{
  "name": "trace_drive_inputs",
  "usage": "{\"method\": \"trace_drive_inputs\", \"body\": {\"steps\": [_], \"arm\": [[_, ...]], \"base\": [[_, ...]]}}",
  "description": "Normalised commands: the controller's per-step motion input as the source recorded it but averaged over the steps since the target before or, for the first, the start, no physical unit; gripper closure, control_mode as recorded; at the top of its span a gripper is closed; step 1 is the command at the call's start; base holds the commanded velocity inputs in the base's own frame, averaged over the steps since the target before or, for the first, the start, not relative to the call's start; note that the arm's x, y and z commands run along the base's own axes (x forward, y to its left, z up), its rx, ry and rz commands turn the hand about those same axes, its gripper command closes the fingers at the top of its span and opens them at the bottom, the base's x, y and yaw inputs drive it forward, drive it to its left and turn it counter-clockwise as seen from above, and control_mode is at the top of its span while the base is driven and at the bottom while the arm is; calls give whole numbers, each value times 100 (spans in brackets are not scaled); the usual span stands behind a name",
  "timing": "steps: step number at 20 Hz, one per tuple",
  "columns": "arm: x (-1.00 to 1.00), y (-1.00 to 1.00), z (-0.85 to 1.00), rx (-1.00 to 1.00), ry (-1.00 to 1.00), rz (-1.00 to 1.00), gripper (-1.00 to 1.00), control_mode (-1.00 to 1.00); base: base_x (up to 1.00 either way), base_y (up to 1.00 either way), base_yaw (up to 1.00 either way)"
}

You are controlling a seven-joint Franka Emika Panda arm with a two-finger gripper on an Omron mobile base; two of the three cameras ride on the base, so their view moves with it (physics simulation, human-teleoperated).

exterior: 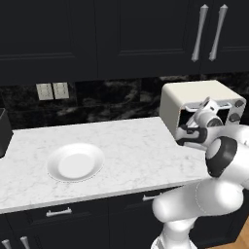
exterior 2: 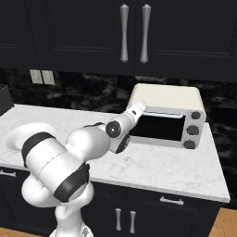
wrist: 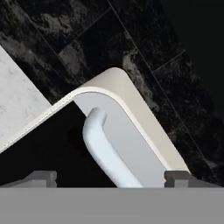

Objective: Pick up the kebab skewer and baguette bread, and place them inside the toaster oven. Close the toaster oven door and start by setting the timer.

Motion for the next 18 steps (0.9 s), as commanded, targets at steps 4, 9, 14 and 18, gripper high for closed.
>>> {"method": "trace_drive_inputs", "body": {"steps": [4, 9, 14, 18], "arm": [[-22, -3, 60, -2, 0, 0, -100, -100], [-42, -8, 61, -1, 0, 0, -100, -100], [-67, -19, 57, 0, 5, -2, -100, -100], [-60, -17, 51, 0, 16, -2, -100, -100]], "base": [[0, 0, 0], [0, 0, 0], [0, 0, 0], [0, 0, 0]]}}
